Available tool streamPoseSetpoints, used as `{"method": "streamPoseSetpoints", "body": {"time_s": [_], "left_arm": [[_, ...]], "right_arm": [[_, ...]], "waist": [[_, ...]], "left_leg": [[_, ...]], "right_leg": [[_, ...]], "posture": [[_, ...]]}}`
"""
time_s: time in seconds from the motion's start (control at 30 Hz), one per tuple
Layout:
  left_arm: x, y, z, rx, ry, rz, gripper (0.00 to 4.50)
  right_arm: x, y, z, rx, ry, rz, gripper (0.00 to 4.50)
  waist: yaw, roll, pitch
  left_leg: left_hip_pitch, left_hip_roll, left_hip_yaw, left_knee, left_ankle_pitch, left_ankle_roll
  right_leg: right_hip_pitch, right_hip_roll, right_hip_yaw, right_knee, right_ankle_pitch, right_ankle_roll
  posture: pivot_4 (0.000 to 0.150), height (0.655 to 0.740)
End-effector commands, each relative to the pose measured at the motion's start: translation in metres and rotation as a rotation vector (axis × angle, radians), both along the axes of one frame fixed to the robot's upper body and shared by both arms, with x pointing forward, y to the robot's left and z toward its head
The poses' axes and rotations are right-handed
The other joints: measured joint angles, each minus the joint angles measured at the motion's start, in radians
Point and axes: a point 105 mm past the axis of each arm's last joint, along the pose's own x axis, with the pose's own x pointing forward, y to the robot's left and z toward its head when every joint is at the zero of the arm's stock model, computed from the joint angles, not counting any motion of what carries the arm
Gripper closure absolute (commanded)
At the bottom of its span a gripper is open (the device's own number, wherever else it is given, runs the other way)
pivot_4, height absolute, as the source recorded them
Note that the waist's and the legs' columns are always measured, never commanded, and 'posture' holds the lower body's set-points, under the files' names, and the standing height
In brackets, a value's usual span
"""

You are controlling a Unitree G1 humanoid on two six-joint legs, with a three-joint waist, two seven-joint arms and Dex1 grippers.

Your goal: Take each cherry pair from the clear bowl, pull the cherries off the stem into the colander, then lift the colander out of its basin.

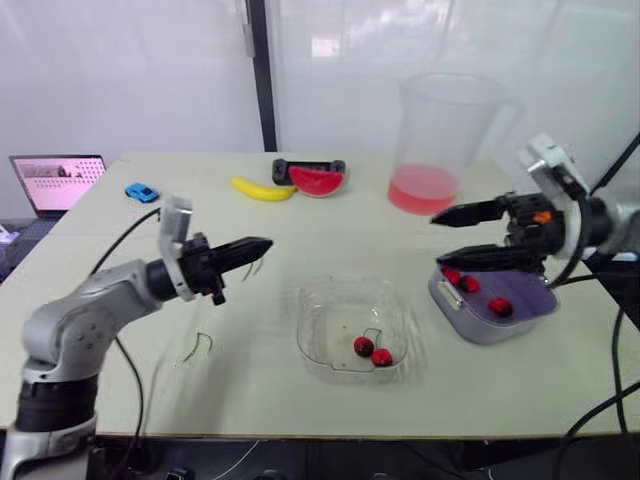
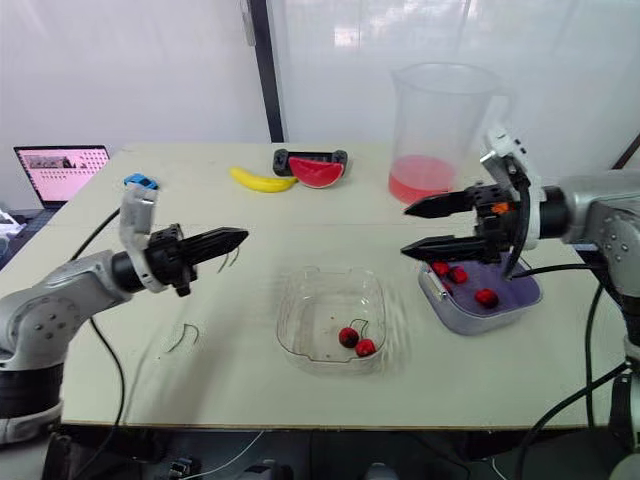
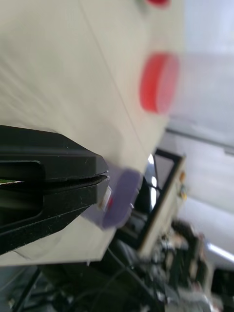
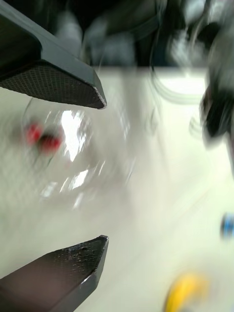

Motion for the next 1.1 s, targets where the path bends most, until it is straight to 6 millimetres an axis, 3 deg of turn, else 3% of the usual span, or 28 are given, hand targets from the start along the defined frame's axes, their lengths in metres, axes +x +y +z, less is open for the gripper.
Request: {"method": "streamPoseSetpoints", "body": {"time_s": [0.03, 0.17, 0.27, 0.43, 0.53, 0.57, 0.6, 0.77, 0.9, 1.0, 1.1], "left_arm": [[0.002, 0.03, -0.012, 0.089, 0.05, 0.15, 4.5], [-0.017, 0.056, -0.058, 0.204, 0.26, 0.2, 4.5], [-0.026, 0.071, -0.079, 0.208, 0.341, 0.239, 4.5], [-0.024, 0.086, -0.102, 0.224, 0.392, 0.324, 4.5], [-0.02, 0.092, -0.11, 0.239, 0.408, 0.377, 3.61], [-0.019, 0.093, -0.111, 0.233, 0.414, 0.389, 2.99], [-0.018, 0.094, -0.11, 0.225, 0.416, 0.395, 2.64], [-0.011, 0.109, -0.096, 0.205, 0.378, 0.45, 0.04], [-0.003, 0.116, -0.073, 0.244, 0.279, 0.457, 0.04], [-0.006, 0.11, -0.063, 0.351, 0.196, 0.38, 0.04], [-0.008, 0.09, -0.032, 0.345, 0.074, 0.235, 0.04]], "right_arm": [[-0.019, 0.017, 0.006, 0.004, -0.005, 0.103, 0.05], [-0.022, 0.027, -0.005, -0.019, 0.023, 0.138, 0.05], [-0.02, 0.031, -0.012, -0.049, 0.014, 0.141, 0.05], [-0.018, 0.032, -0.014, -0.067, -0.007, 0.135, 0.05], [-0.018, 0.03, -0.015, -0.071, -0.014, 0.125, 0.0], [-0.018, 0.029, -0.015, -0.071, -0.015, 0.122, 0.0], [-0.018, 0.028, -0.015, -0.069, -0.018, 0.114, 0.0], [-0.014, 0.017, -0.014, -0.079, -0.025, 0.06, 0.0], [-0.012, 0.013, -0.013, -0.098, -0.071, 0.031, 0.0], [-0.009, 0.01, -0.01, -0.103, -0.123, 0.0, 0.0], [-0.004, 0.01, -0.003, -0.106, -0.187, -0.069, 0.0]], "waist": [[0.001, 0.0, 0.0], [-0.001, 0.0, 0.0], [-0.002, 0.001, 0.0], [0.003, 0.0, 0.0], [0.0, 0.0, 0.0], [0.0, 0.0, 0.0], [0.0, 0.0, 0.0], [0.001, 0.0, 0.0], [0.0, 0.0, 0.0], [-0.003, 0.001, 0.0], [-0.002, 0.001, 0.0]], "left_leg": [[0.0, 0.0, 0.0, 0.0, 0.0, 0.0], [0.0, 0.0, 0.0, 0.0, 0.0, 0.0], [0.0, 0.0, 0.001, -0.001, 0.0, 0.0], [0.0, 0.001, 0.001, -0.001, 0.0, 0.0], [0.0, 0.001, 0.001, -0.001, 0.0, 0.0], [0.0, 0.001, 0.001, -0.001, 0.0, 0.0], [0.0, 0.001, 0.001, -0.001, 0.0, 0.0], [0.0, 0.001, 0.001, -0.001, 0.0, 0.0], [0.0, 0.001, 0.001, -0.001, 0.0, 0.0], [0.0, 0.001, 0.002, -0.002, 0.0, 0.0], [0.0, 0.001, 0.002, -0.002, 0.0, 0.0]], "right_leg": [[0.0, 0.0, 0.0, 0.0, 0.0, 0.0], [-0.001, 0.0, 0.0, 0.0, 0.0, 0.0], [-0.001, 0.0, 0.0, 0.0, 0.0, 0.0], [-0.001, 0.0, 0.0, 0.0, 0.0, 0.0], [-0.001, 0.0, 0.0, 0.0, 0.0, 0.0], [-0.001, 0.0, 0.0, 0.0, 0.0, 0.0], [-0.002, 0.0, 0.0, 0.0, 0.0, 0.0], [-0.002, 0.0, 0.0, 0.0, 0.0, 0.0], [-0.002, 0.0, 0.0, 0.0, 0.0, 0.0], [-0.002, 0.0, 0.0, 0.0, 0.0, 0.0], [-0.003, -0.001, 0.0, 0.0, 0.0, 0.0]], "posture": [[0.15, 0.74], [0.15, 0.74], [0.15, 0.74], [0.15, 0.74], [0.15, 0.74], [0.15, 0.74], [0.15, 0.74], [0.15, 0.74], [0.15, 0.74], [0.15, 0.74], [0.15, 0.74]]}}
